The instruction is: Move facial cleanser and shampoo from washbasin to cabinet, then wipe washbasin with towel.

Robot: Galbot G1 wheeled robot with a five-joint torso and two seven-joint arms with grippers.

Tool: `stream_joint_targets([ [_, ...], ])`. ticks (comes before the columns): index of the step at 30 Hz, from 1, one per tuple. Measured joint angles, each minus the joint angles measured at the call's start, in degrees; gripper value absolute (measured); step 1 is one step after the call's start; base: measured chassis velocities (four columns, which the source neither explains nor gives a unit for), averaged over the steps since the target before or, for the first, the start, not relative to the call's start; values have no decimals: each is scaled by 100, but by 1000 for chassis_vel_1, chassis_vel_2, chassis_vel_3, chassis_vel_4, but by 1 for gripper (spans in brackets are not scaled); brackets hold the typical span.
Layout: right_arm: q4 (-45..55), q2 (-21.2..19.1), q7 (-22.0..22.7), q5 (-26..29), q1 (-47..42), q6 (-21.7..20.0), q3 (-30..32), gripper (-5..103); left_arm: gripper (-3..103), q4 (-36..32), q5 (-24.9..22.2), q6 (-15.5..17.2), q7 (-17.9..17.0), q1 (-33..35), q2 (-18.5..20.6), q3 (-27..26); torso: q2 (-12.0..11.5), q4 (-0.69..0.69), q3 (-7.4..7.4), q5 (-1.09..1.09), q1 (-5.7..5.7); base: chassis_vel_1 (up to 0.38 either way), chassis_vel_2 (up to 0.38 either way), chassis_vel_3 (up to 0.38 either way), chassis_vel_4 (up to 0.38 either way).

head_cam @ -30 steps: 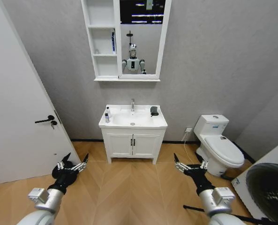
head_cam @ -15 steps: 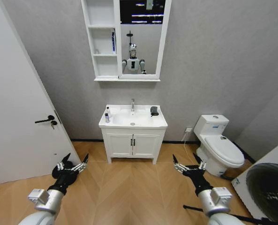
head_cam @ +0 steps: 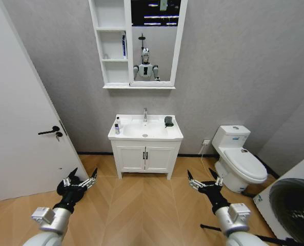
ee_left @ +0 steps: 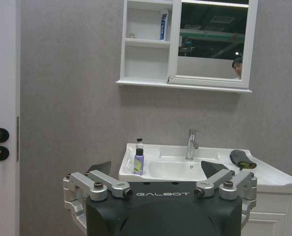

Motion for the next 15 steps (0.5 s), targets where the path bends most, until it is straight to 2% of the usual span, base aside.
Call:
stream_joint_targets([
  [8, -3, 14, -142, -36, -28, 96, 2, 100, 100, 1, 32, -12, 9, -10, -27, 62, 1, 0, -1, 0, -2, -53, 37, 48, -54],
  [15, -74, 32, -174, -47, -75, 178, 7, 100, 100, 24, 79, -11, 8, -16, -65, 99, 1, -1, 0, -1, -1, -175, 170, 178, -179],
])
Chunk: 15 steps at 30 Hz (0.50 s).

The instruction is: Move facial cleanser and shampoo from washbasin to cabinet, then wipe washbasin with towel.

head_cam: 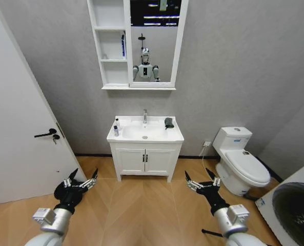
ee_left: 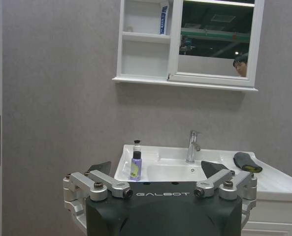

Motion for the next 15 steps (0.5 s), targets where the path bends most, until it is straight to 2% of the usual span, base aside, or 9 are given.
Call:
stream_joint_targets([
  [7, -51, -28, -25, -72, 24, 20, -38, 100, 100, 23, -14, -2, 0, -3, 1, -36, -1, 0, 1, 3, 2, -261, 263, 251, -258],
  [8, -51, -29, -32, -87, 29, 20, -56, 100, 100, 24, -15, -6, 1, 1, 0, -36, -1, 0, 0, -1, 0, -294, 289, 309, -277],
  [15, -54, -10, -65, -105, -21, 71, -46, 100, 100, -6, 2, -7, -1, -2, -17, -4, 0, 1, 0, 1, 0, -327, 324, 323, -341],
])
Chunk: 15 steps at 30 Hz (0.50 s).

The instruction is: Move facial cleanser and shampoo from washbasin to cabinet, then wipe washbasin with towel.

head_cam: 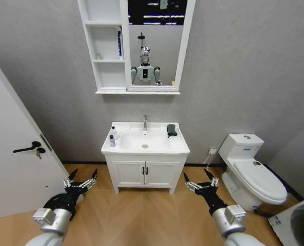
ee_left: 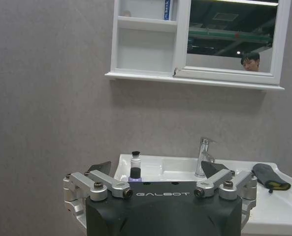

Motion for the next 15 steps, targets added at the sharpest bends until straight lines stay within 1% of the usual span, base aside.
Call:
stream_joint_targets([
  [2, 0, 13, 0, -6, -19, 38, 14, 100, 100, -1, 5, 0, 0, -3, 1, 9, -2, -2, 2, -2, 4, -325, 355, 363, -353],
  [3, 0, 18, 0, -9, -30, 54, 23, 100, 100, -2, 7, 0, -2, -3, 1, 14, -2, 0, 2, 0, 3, -365, 355, 363, -372],
  [7, 14, 29, 15, -18, -54, 76, 31, 100, 100, -1, 35, -1, -5, -7, -13, 63, -2, -1, 2, -1, 4, -365, 373, 366, -362],
  [8, 14, 29, 42, -19, -38, 87, 21, 100, 100, -5, 42, -3, -6, -7, -21, 73, -2, -1, 1, 2, 2, -368, 376, 350, -348],
  [10, 10, 30, 111, -20, -1, 95, 1, 100, 100, -13, 45, -3, -6, -5, -29, 80, 0, 0, 0, 0, -1, -368, 338, 355, -348],
  [13, 16, 30, 172, -23, 54, 62, -6, 100, 100, -20, 45, -13, -10, 0, -43, 83, -3, -2, 2, -3, 7, -322, 330, 319, -274],
  [14, 29, 28, 183, -23, 69, 41, -6, 100, 100, -20, 46, -21, -12, 7, -47, 83, -3, 4, 3, 3, 7, -306, 240, 277, -249],
  [15, 51, 28, 194, -21, 71, 15, -3, 100, 100, -12, 46, -36, -14, 11, -51, 87, -3, 1, 2, 2, 7, -237, 240, 157, -139],
])
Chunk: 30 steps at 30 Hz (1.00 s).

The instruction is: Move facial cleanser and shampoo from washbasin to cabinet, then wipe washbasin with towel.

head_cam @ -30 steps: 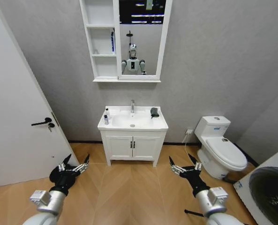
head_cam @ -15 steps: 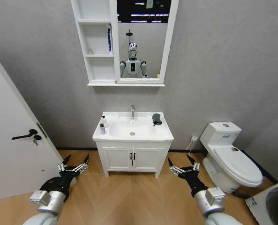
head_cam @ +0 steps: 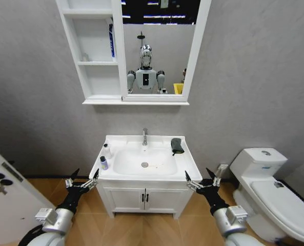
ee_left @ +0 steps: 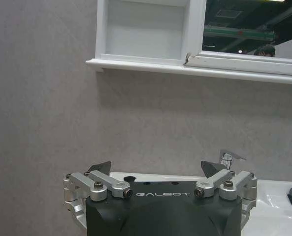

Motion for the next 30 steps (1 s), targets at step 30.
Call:
stream_joint_targets([
  [30, 375, 21, 385, 168, 84, -138, 109, 100, 100, 1742, 1218, -725, -173, -551, -480, 914, 2, -2, -1, -2, -6, -12, 17, -6, -2],
])
